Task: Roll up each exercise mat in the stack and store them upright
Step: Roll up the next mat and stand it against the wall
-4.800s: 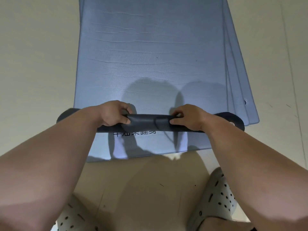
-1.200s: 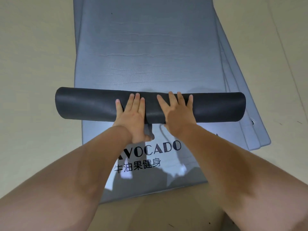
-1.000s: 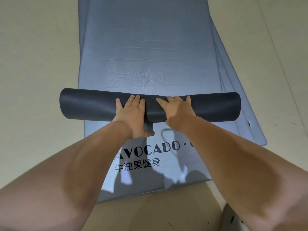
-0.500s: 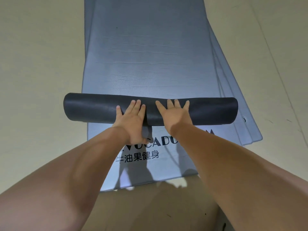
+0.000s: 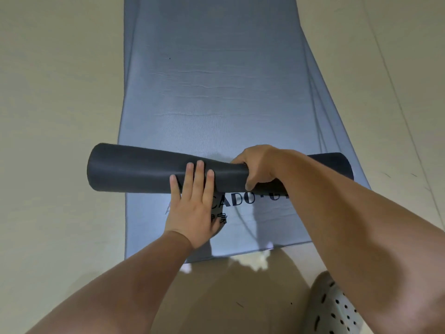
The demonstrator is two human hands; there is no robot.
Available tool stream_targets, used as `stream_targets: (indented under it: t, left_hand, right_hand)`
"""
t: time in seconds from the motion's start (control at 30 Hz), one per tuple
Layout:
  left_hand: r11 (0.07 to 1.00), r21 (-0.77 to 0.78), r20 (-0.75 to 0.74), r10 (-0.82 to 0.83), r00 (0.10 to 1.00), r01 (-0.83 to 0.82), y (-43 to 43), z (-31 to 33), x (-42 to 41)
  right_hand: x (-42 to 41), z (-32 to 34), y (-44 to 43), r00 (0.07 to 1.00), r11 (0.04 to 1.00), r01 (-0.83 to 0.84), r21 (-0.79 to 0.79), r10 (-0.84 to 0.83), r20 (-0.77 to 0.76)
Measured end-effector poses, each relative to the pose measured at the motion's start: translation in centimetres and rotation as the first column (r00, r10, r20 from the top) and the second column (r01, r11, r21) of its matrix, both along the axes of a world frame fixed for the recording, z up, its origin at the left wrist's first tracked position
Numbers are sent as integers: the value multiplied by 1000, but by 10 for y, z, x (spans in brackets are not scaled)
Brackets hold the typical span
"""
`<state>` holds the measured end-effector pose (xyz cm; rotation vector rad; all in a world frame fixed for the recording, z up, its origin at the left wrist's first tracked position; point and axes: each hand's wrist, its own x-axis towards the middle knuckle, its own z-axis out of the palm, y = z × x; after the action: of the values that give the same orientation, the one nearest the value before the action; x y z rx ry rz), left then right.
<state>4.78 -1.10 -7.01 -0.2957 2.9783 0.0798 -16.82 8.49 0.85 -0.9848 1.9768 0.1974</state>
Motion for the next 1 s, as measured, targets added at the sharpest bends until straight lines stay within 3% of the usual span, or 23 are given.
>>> stream_targets:
  t: [0.13, 0.2, 0.33, 0.43, 0.63, 0.8, 0.87, 1.0]
  left_hand:
    - [1000, 17, 155, 24, 988, -27, -2, -3, -8]
    - [999, 18, 195, 24, 981, -28, -6, -3, -19]
    - [997, 50, 187, 44, 981, -54, -21, 4, -49]
    - [994, 90, 196, 41, 980, -59, -35, 10, -73]
    - [991, 119, 271, 24, 962, -58, -59, 22, -117]
    - [998, -53, 71, 23, 997, -19, -59, 14, -105]
    - [999, -52, 25, 11, 1000, -9, -56, 3, -89]
    - [998, -46, 131, 55, 990, -49, -65, -1, -104]
  right_hand:
    - [3, -8, 2, 994, 995, 99, 2, -99, 42]
    - [5, -13, 10, 989, 988, 150, -49, -150, -6]
    - [26, -28, 36, 921, 986, 6, -166, -70, -384]
    - [61, -48, 55, 812, 958, 25, -287, -187, -553]
    - [80, -80, 58, 816, 948, 115, -296, -260, -516]
    - [39, -78, 36, 837, 950, 137, -280, -262, -480]
    - [19, -76, 25, 842, 957, 140, -256, -251, -477]
    - [-24, -67, 4, 861, 977, 110, -181, -184, -474]
